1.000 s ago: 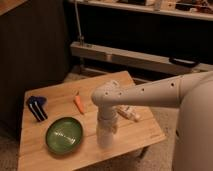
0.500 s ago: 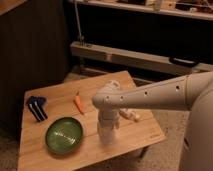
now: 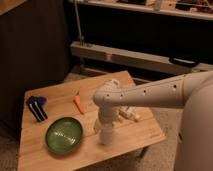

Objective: Place the ceramic cup over the eraser

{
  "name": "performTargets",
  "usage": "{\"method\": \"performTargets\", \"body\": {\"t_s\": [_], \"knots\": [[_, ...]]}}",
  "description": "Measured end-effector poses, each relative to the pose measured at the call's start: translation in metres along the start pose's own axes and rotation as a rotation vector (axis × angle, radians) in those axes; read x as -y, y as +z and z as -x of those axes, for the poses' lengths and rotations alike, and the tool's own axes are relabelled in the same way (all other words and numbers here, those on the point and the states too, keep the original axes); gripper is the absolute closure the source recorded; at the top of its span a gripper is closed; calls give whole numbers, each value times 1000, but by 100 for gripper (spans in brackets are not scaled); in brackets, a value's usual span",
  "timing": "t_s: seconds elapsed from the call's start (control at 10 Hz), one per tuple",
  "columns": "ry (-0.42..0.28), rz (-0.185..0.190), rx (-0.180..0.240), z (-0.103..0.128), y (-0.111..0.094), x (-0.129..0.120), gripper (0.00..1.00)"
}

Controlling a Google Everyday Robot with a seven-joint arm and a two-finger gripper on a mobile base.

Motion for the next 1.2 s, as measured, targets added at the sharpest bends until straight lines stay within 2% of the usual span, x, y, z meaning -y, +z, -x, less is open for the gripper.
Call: {"method": "performTargets", "body": {"t_s": [0.2, 0.4, 0.6, 1.0, 1.2], "knots": [[2, 28, 14, 3, 0, 2, 21], [-5, 56, 18, 3, -2, -1, 38], [-6, 79, 9, 3, -2, -5, 60], [-36, 68, -21, -1, -1, -15, 96], [-40, 63, -29, -3, -1, -17, 100]]}}
